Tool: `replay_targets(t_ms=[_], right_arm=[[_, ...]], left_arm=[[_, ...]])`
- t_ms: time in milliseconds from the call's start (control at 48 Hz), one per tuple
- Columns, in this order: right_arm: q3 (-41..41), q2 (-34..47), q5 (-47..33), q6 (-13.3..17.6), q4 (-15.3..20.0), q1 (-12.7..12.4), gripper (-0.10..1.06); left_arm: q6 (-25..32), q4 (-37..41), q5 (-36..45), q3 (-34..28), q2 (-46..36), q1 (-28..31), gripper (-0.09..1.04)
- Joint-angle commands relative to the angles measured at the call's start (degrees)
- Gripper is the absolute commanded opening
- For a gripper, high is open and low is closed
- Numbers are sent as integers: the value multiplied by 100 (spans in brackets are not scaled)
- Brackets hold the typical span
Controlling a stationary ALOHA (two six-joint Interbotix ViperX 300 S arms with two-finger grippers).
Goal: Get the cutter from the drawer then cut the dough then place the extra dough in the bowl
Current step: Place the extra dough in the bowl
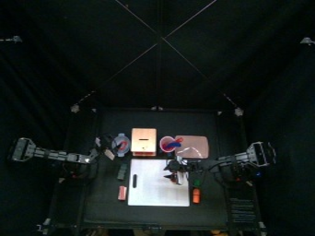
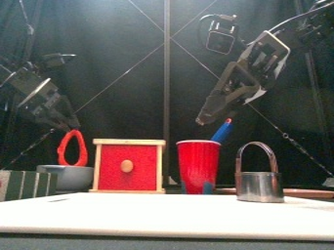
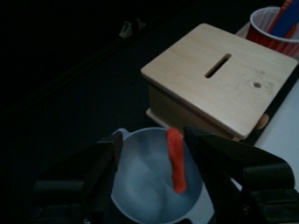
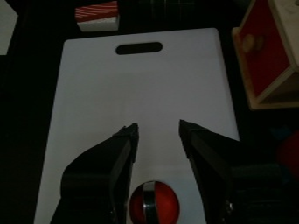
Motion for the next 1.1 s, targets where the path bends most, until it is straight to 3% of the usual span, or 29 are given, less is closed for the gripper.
replay_targets(t_ms=[21,333,604,917,1104], right_arm=[[-123,-70,-53,9,18,-26,80],[-141,-53,-53,0,79,-79,80],[-237,-53,-369,-70,0,-176,80],[-431,88,-1854,-79,-193,-299,80],[-510,299,-1978,-97,-237,-316,80]], left_arm=[[-624,554,44,26,0,26,92],[-1978,2505,229,255,0,70,93],[-2549,4816,439,246,0,0,92],[-3357,5221,483,334,0,0,92],[-3419,5229,519,360,0,-9,92]])
